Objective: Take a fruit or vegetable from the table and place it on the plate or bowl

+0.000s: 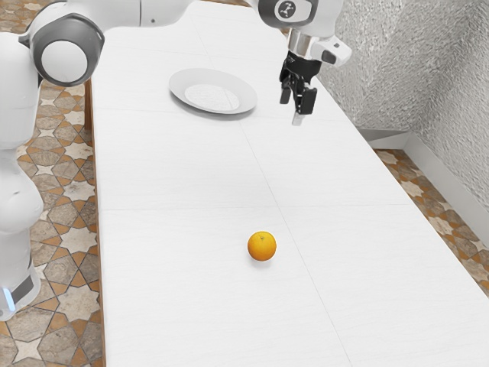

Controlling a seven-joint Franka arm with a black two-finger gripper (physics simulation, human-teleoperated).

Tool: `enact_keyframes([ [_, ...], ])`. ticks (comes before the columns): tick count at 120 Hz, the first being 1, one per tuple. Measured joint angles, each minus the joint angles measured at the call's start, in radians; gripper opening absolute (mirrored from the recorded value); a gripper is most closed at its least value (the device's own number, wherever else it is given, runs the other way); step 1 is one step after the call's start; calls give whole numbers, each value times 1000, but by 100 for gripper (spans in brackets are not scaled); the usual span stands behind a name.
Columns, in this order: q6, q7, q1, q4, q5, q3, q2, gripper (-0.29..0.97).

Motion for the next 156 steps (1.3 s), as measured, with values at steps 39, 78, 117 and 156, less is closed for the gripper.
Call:
enact_keyframes([
  [39, -4, 6, 2, 0, -1, 0, -1, 68],
  [78, 60, 44, -71, -4, -28, -77, 118, 68],
  [117, 58, 150, -110, -110, -58, -195, 44, 68],
  [156, 116, 243, -120, -476, -139, -155, -279, 68],
])
